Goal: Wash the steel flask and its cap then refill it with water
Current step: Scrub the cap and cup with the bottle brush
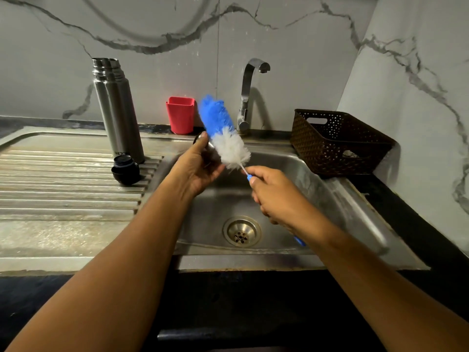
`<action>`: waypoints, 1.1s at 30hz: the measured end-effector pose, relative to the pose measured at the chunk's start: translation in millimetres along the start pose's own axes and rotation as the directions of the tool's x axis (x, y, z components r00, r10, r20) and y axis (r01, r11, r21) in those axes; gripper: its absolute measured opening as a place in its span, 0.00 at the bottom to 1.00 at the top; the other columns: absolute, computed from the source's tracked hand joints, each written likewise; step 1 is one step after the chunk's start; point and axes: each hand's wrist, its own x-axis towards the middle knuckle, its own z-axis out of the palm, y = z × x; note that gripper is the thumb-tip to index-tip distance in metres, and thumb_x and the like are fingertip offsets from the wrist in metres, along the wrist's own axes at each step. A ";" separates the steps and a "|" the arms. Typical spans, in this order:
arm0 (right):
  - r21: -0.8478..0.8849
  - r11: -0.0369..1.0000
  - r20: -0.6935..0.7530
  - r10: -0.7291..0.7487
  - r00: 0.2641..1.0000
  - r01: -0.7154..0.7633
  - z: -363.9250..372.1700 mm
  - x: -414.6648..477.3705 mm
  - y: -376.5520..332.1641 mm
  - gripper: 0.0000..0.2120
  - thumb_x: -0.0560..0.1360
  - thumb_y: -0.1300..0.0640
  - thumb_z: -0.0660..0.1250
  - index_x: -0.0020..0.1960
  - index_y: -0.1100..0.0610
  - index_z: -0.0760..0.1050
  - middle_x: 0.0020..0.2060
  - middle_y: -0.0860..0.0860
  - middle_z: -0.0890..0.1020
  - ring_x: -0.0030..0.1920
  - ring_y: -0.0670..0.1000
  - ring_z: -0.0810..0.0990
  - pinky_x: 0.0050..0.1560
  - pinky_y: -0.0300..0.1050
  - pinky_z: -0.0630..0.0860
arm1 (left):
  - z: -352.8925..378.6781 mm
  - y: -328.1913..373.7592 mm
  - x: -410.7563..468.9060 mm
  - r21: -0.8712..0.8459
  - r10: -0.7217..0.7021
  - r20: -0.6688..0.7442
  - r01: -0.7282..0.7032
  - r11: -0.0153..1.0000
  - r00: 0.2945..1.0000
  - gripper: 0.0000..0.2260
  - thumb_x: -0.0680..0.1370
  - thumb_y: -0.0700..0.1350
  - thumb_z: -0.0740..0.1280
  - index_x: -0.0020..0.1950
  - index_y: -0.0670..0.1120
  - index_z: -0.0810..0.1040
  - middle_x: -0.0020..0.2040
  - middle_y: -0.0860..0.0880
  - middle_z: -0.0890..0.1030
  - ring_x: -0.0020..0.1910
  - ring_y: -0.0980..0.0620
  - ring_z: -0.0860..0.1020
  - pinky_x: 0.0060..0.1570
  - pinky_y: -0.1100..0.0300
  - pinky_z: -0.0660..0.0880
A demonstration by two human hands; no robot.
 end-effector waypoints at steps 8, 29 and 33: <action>0.042 0.995 0.065 0.089 0.994 -0.092 -3.1 1.2 4.1 0.16 0.86 0.58 0.56 0.52 0.41 0.77 0.30 0.49 0.71 0.20 0.41 0.64 0.20 0.35 0.59 | -15.1 14.9 6.0 -0.039 0.062 -0.057 -0.064 0.997 0.996 0.15 0.79 0.53 0.73 0.56 0.43 0.78 0.59 0.44 0.81 0.60 0.46 0.81 0.53 0.51 0.82; -0.399 0.914 0.009 -0.074 0.997 0.071 -25.6 14.7 9.5 0.15 0.85 0.57 0.59 0.67 0.49 0.80 0.37 0.46 0.82 0.33 0.44 0.76 0.33 0.40 0.71 | -12.9 9.3 11.2 0.130 0.071 -0.004 -0.070 0.989 0.997 0.07 0.82 0.46 0.70 0.55 0.43 0.77 0.54 0.44 0.77 0.55 0.45 0.79 0.52 0.46 0.82; -0.422 0.902 -0.017 -0.107 0.994 0.090 -13.1 27.9 4.5 0.16 0.84 0.56 0.59 0.67 0.48 0.80 0.49 0.48 0.85 0.45 0.46 0.81 0.40 0.39 0.75 | -11.3 7.4 5.5 0.084 0.050 0.031 -0.053 0.995 0.998 0.14 0.79 0.52 0.72 0.57 0.42 0.78 0.59 0.43 0.81 0.60 0.44 0.82 0.58 0.43 0.82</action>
